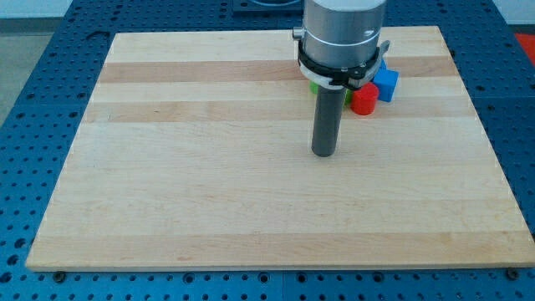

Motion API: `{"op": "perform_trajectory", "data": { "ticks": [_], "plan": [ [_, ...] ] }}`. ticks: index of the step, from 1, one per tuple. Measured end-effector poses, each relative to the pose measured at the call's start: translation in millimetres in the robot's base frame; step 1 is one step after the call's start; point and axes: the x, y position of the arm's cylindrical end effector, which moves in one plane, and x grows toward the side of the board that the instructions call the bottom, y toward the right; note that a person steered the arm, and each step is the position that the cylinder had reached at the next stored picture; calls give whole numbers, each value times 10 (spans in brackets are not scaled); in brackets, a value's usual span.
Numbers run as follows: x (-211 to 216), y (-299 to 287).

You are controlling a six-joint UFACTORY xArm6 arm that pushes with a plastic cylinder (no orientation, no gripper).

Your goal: Separate blue cube from group of blocks

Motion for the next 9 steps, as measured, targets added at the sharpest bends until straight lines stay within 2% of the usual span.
{"op": "perform_trajectory", "data": {
  "ticks": [1,3,5,7,9],
  "plan": [
    [-16,136],
    [-33,1303],
    [-503,2195],
    [-1127,2273],
    [-1266,1582]
  ]
}}
